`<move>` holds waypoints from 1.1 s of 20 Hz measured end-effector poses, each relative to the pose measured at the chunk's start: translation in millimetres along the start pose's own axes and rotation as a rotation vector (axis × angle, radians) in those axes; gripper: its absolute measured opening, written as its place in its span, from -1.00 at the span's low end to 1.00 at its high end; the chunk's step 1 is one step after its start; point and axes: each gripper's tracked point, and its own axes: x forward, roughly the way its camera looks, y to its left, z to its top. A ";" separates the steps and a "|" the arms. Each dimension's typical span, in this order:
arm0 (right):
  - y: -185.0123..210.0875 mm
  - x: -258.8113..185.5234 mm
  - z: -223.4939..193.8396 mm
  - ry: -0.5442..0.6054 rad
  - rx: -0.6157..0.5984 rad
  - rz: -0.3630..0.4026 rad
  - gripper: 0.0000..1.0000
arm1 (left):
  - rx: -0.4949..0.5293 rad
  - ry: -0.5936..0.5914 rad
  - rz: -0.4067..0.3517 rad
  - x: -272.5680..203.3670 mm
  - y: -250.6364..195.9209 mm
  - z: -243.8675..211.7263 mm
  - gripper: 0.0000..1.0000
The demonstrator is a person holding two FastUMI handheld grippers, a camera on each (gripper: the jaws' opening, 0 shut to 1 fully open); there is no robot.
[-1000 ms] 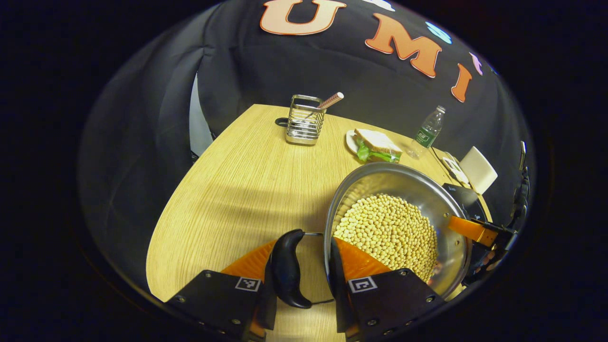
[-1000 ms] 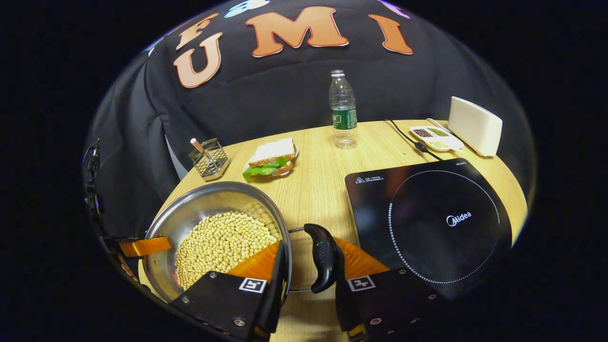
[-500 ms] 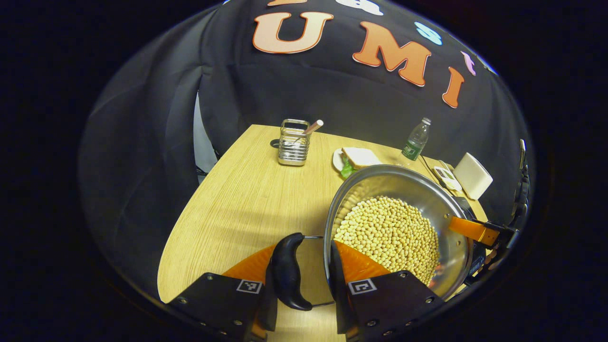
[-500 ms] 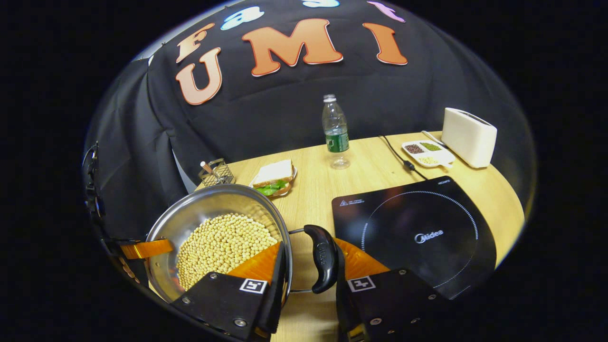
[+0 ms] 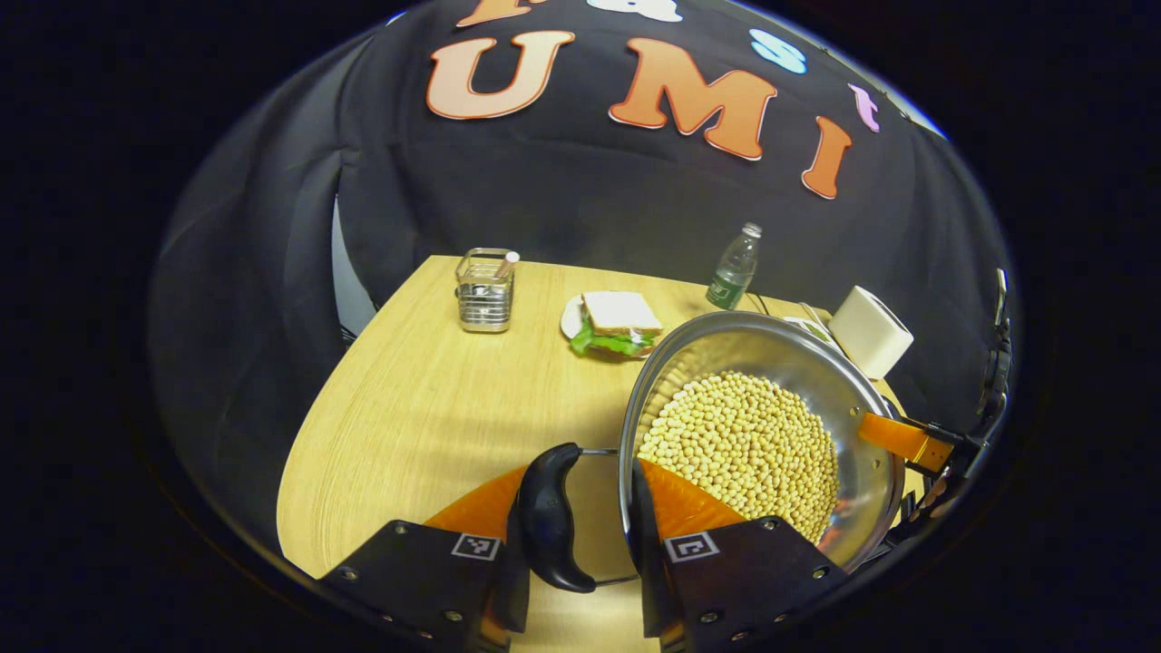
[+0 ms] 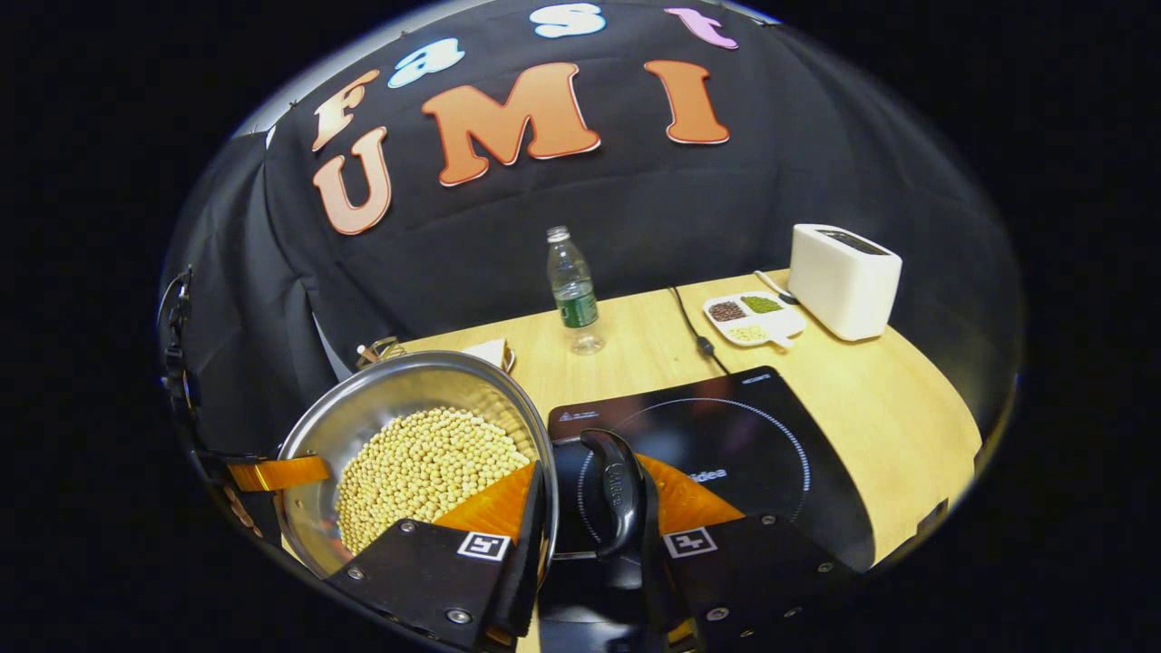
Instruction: First push the handle of the pot to place it horizontally, then grasp the pot with both hands and set it on the induction cooktop.
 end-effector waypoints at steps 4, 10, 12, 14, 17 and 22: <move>-37.9 -13.1 6.5 -0.001 0.021 -0.038 -0.06 | 0.023 0.021 -0.024 3.9 -45.9 0.9 0.00; -98.1 -27.4 19.0 -0.027 0.056 -0.095 -0.06 | 0.064 0.034 -0.070 18.4 -118.4 3.2 0.01; -117.7 -28.3 20.2 -0.027 0.070 -0.113 -0.06 | 0.080 0.038 -0.084 26.7 -142.4 3.5 -0.02; -137.8 -29.8 17.7 -0.020 0.086 -0.131 -0.06 | 0.095 0.049 -0.096 33.2 -162.6 0.3 0.01; -165.4 -29.0 13.1 -0.005 0.100 -0.159 -0.06 | 0.110 0.074 -0.115 50.0 -183.2 -9.2 0.04; -195.6 -20.6 3.9 0.026 0.110 -0.193 -0.05 | 0.122 0.124 -0.132 69.5 -214.5 -23.6 0.04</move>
